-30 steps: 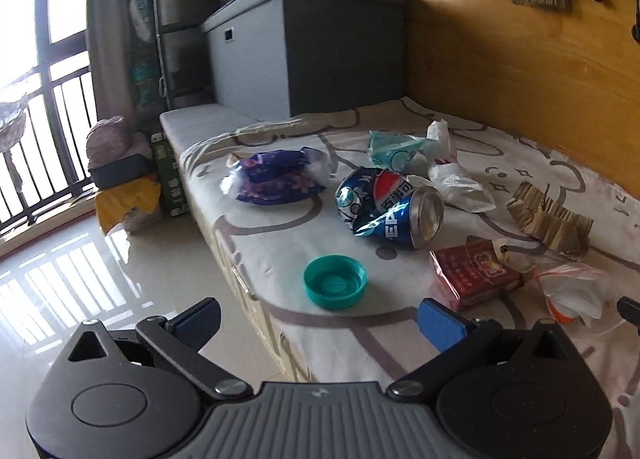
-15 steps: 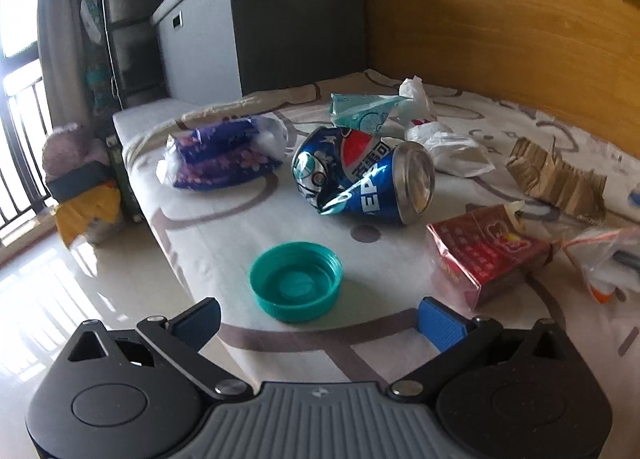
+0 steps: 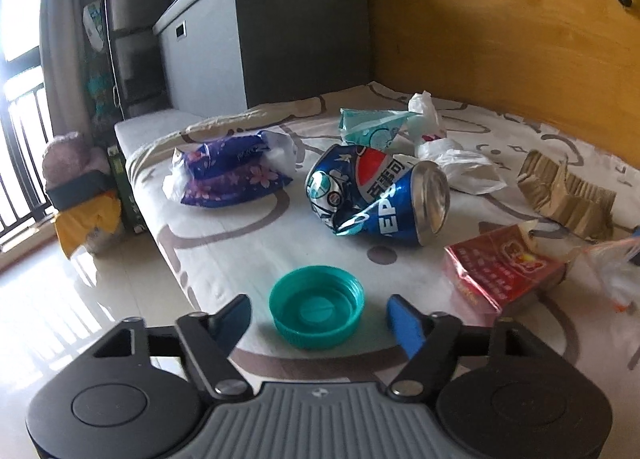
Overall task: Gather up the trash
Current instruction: 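Grasp the teal bottle cap with the left tool while the right tool grasps the clear plastic bag, then carry the teal cap and plastic bag over the yellow wastebasket with both tools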
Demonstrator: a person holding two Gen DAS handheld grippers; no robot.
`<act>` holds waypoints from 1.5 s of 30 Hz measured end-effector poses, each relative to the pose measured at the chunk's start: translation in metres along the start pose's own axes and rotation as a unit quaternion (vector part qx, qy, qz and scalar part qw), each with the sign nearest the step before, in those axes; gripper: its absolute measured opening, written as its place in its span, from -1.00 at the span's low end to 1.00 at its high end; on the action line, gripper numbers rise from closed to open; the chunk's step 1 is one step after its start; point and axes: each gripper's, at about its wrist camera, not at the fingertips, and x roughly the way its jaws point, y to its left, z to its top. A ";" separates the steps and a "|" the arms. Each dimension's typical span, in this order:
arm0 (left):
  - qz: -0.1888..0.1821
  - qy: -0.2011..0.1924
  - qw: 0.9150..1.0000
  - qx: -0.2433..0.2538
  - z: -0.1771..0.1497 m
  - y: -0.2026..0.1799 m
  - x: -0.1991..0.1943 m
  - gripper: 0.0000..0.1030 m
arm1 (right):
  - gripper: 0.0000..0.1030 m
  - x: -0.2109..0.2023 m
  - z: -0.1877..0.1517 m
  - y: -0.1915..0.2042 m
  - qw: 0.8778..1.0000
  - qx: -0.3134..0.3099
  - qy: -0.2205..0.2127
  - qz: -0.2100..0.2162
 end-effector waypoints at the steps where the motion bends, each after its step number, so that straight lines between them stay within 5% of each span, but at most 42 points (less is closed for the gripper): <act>1: 0.002 0.000 1.000 0.002 0.001 0.000 0.001 0.25 | -0.84 -0.002 0.001 -0.003 1.000 0.008 -0.001 0.002; 3: 0.007 0.001 1.000 0.006 0.003 -0.001 0.001 -0.03 | -0.85 -0.005 0.002 -0.007 1.000 0.023 -0.001 0.005; 11: 0.003 0.002 1.000 -0.011 0.004 0.001 -0.025 -0.03 | -0.85 -0.018 0.004 -0.031 0.993 0.111 -0.003 0.029; 28: -0.019 -0.034 0.999 -0.037 0.009 -0.006 -0.147 -0.03 | -0.86 -0.064 0.005 -0.066 0.938 0.337 -0.020 0.080; 45: 0.031 -0.043 0.993 -0.108 -0.005 0.062 -0.210 -0.03 | -0.86 -0.090 0.063 -0.021 0.931 0.337 -0.070 0.122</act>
